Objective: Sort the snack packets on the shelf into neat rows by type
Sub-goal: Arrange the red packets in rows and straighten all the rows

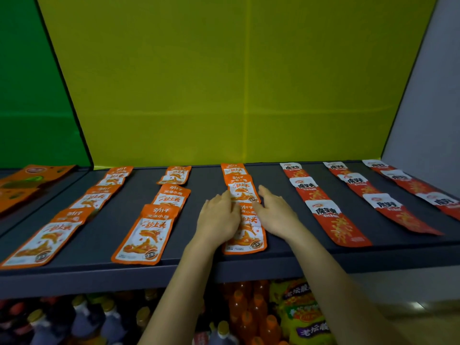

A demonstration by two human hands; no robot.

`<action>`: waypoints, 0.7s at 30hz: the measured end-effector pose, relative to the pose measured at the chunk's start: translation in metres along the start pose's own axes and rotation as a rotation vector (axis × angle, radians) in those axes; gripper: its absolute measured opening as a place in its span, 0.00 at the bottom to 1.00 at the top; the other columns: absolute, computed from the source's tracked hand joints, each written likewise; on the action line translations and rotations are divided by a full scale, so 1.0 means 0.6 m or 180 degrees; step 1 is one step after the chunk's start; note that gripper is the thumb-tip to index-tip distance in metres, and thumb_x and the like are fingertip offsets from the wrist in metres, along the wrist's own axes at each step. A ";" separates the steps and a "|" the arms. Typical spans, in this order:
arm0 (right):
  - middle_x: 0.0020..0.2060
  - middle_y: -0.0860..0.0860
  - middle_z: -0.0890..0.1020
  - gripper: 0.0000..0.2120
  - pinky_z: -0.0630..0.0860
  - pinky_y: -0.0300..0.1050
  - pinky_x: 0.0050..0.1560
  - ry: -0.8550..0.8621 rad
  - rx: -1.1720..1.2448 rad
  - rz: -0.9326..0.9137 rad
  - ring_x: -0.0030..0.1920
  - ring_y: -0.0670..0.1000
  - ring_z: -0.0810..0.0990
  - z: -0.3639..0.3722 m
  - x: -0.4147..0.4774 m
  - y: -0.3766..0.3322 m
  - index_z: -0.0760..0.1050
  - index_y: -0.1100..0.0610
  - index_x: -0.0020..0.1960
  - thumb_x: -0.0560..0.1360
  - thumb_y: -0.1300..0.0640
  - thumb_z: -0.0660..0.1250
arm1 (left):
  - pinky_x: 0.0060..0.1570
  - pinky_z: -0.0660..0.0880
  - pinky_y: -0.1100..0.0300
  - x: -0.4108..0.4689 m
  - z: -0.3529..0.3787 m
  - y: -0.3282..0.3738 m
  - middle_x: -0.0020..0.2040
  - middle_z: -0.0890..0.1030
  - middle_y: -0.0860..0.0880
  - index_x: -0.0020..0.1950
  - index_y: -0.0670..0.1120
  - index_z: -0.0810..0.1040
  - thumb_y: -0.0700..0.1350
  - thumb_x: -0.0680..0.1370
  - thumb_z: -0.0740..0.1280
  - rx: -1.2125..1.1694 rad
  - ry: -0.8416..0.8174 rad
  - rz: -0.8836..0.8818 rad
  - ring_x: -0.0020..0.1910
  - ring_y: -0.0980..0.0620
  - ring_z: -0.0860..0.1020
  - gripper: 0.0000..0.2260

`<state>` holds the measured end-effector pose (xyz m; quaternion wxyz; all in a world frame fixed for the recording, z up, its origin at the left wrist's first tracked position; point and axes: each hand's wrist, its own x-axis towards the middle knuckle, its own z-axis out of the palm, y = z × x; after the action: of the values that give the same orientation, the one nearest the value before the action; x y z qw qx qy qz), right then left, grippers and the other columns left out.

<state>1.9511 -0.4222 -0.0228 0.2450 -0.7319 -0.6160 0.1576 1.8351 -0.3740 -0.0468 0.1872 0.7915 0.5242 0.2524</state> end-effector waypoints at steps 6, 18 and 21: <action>0.67 0.49 0.73 0.19 0.60 0.51 0.70 -0.0030 0.0022 -0.0100 0.67 0.52 0.69 0.000 0.001 0.001 0.59 0.53 0.72 0.81 0.54 0.52 | 0.64 0.67 0.49 -0.007 -0.008 0.006 0.63 0.75 0.44 0.65 0.43 0.68 0.47 0.80 0.56 0.0013 -0.0001 -0.0039 0.62 0.46 0.73 0.15; 0.67 0.52 0.73 0.20 0.68 0.51 0.66 0.0180 0.0340 -0.0233 0.67 0.54 0.71 0.005 0.009 0.005 0.64 0.55 0.71 0.79 0.53 0.57 | 0.57 0.70 0.52 -0.013 -0.016 0.003 0.61 0.76 0.43 0.63 0.41 0.72 0.45 0.80 0.58 -0.0209 0.0450 0.0020 0.61 0.45 0.73 0.14; 0.69 0.54 0.70 0.22 0.65 0.49 0.68 0.0257 0.0315 -0.0289 0.69 0.54 0.68 -0.007 0.007 -0.007 0.62 0.57 0.72 0.79 0.54 0.58 | 0.60 0.67 0.56 -0.020 -0.052 -0.009 0.63 0.75 0.43 0.64 0.40 0.72 0.43 0.79 0.59 -0.0208 0.0674 0.0182 0.63 0.45 0.72 0.14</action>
<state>1.9509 -0.4185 -0.0166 0.3124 -0.6959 -0.6297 0.1469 1.8087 -0.3818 -0.0270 0.1492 0.7685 0.5098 0.3567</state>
